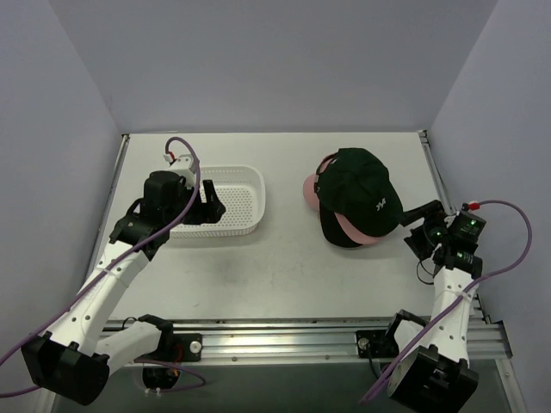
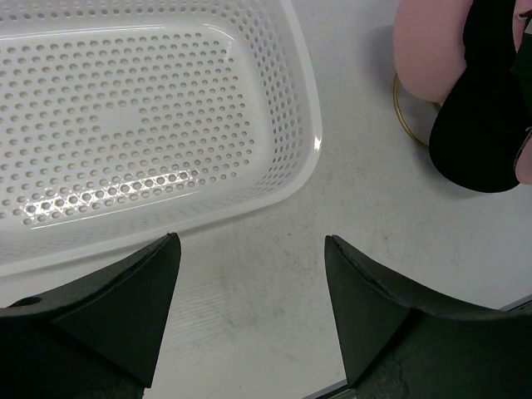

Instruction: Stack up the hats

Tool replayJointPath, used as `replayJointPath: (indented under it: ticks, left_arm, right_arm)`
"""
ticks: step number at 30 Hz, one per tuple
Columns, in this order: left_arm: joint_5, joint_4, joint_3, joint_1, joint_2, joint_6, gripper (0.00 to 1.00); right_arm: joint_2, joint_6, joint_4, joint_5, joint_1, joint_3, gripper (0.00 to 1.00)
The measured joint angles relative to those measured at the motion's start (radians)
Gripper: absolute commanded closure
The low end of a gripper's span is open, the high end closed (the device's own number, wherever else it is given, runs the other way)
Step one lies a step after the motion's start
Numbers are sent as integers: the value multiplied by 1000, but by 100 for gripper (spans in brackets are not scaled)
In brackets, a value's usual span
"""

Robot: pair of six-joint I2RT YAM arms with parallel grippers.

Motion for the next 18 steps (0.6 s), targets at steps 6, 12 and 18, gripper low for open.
replayJointPath:
  ticks: [6,12,18]
  left_arm:
    - [0,0,0,0,0,1,21]
    - [0,-4,19,0,0,1,21]
    - [-3,-8,93,0,0,0,20]
  right_arm:
    - [-17,-24,-73,123,-3,130,22]
    - [29,-93,-121,219,-5,301,21]
    - [103,-156,-109,248,41,425,25]
